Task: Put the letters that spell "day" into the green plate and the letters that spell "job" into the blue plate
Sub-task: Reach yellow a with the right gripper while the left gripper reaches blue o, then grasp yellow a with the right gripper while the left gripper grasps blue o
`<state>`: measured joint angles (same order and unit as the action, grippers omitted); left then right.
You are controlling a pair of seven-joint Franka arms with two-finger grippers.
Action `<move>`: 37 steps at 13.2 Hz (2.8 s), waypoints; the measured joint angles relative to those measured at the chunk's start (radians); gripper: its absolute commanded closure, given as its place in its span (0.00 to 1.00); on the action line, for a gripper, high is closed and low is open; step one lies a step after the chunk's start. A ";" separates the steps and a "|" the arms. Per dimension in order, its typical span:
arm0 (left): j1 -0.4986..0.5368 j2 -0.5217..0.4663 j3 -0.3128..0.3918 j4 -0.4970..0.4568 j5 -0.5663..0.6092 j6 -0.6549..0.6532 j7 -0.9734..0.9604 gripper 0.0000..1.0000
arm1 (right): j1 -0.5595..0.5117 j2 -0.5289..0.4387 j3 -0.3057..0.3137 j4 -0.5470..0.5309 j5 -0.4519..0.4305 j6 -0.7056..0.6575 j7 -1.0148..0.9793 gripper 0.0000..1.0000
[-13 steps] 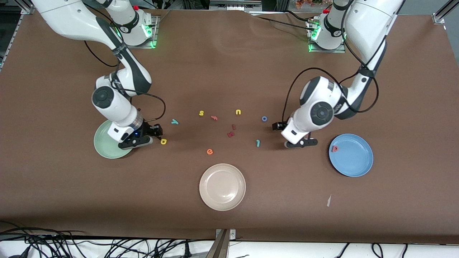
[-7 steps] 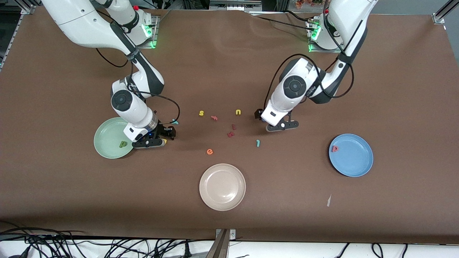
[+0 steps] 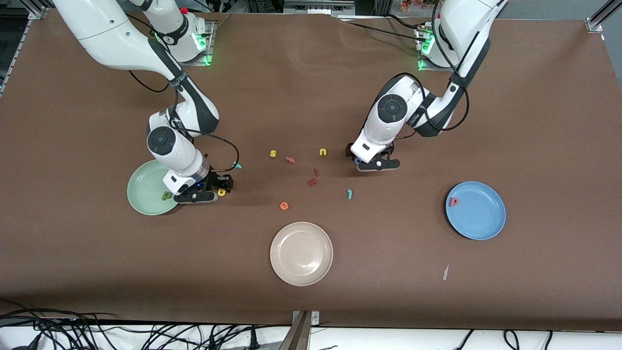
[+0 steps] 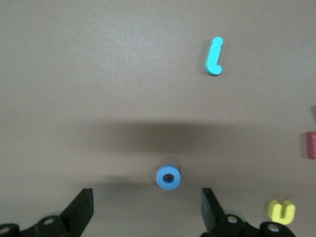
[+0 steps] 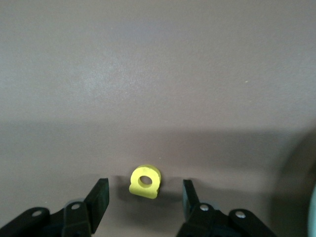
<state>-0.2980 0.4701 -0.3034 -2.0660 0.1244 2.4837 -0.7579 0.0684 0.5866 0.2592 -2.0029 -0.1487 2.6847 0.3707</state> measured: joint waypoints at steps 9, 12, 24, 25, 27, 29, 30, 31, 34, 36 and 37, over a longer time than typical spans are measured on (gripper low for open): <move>-0.020 0.070 -0.001 -0.001 0.008 0.076 0.001 0.25 | 0.003 0.007 -0.002 0.001 -0.031 0.005 0.001 0.68; -0.025 0.077 -0.001 0.003 0.009 0.084 0.000 0.33 | 0.006 0.005 -0.002 0.001 -0.037 0.004 0.001 0.76; -0.028 0.092 0.000 0.021 0.009 0.086 0.000 0.69 | -0.017 -0.125 -0.095 0.027 -0.066 -0.177 -0.233 0.79; -0.029 0.093 0.000 0.023 0.009 0.086 0.000 0.74 | -0.045 -0.150 -0.100 0.023 -0.066 -0.206 -0.281 0.78; -0.030 0.094 0.000 0.027 0.009 0.085 0.000 0.82 | -0.105 -0.186 -0.103 -0.007 -0.066 -0.223 -0.373 0.54; -0.030 0.095 0.000 0.028 0.010 0.085 0.000 0.93 | -0.150 -0.208 -0.103 -0.055 -0.066 -0.219 -0.416 0.32; -0.030 0.095 0.000 0.028 0.013 0.084 0.000 0.98 | -0.160 -0.214 -0.103 -0.076 -0.066 -0.213 -0.421 0.32; -0.030 0.095 -0.001 0.028 0.015 0.084 0.000 0.99 | -0.161 -0.218 -0.103 -0.090 -0.066 -0.208 -0.421 0.32; -0.028 0.095 0.002 0.041 0.022 0.059 0.007 0.99 | -0.160 -0.219 -0.081 -0.098 -0.065 -0.204 -0.399 0.32; -0.016 0.086 0.006 0.090 0.032 -0.049 0.057 0.99 | -0.160 -0.219 -0.039 -0.100 -0.065 -0.203 -0.311 0.32; -0.001 0.072 0.010 0.121 0.032 -0.115 0.099 0.99 | -0.158 -0.219 -0.007 -0.102 -0.065 -0.203 -0.242 0.32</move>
<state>-0.2993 0.5417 -0.2933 -1.9449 0.1568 2.3690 -0.6584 -0.0898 0.3673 0.2518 -2.1048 -0.2138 2.4815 0.1285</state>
